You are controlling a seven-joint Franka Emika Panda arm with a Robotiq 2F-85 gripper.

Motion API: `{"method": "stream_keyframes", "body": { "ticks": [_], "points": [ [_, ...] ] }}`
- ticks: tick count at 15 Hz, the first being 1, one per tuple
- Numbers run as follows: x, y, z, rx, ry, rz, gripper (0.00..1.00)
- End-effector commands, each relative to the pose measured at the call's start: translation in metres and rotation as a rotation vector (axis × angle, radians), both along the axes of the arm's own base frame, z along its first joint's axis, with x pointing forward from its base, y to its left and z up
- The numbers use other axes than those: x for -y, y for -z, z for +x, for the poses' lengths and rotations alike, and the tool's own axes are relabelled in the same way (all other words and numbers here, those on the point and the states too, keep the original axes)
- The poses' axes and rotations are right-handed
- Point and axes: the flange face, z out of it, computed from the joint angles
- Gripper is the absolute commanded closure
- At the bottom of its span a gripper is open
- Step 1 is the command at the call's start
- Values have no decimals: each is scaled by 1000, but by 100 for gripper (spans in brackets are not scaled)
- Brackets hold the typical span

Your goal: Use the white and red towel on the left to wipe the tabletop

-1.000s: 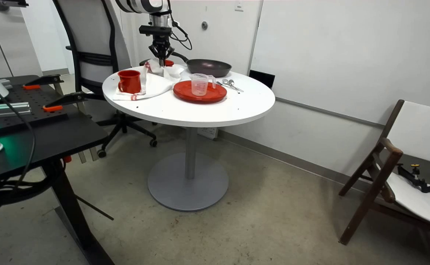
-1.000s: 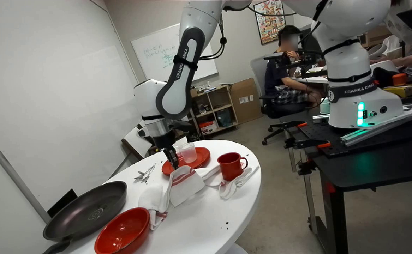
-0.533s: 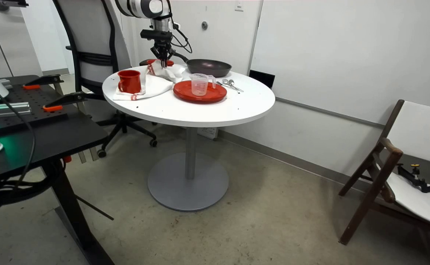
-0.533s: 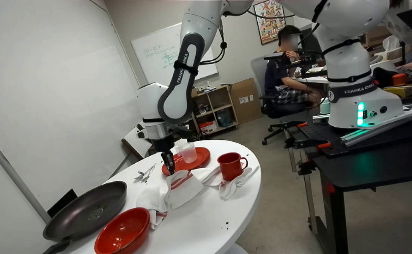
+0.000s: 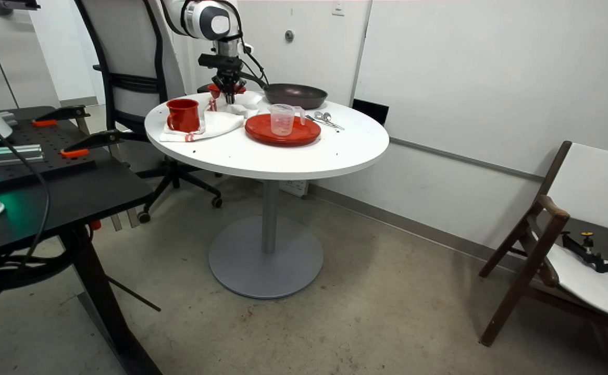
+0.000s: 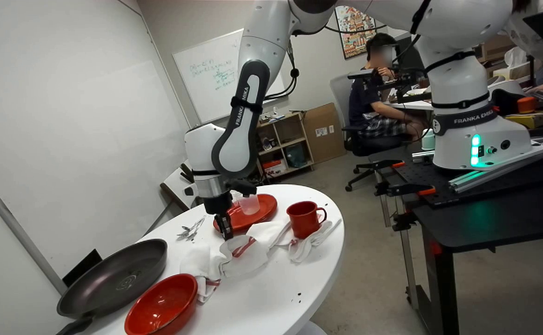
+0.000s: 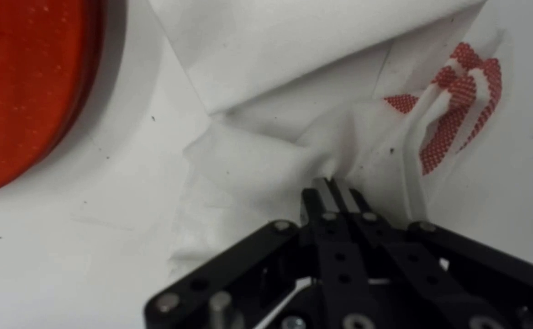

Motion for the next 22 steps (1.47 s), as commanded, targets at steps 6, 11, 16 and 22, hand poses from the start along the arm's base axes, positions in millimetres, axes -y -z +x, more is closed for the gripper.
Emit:
{"method": "stream_keyframes", "body": {
  "ticks": [6,11,16,22],
  "points": [
    [-4,20,10,-11,3,17,100],
    [-11,39,13,-45,0,37,100],
    [-16,44,0,-97,10,43,100],
    [-34,55,-42,-239,44,96,100]
  ]
}}
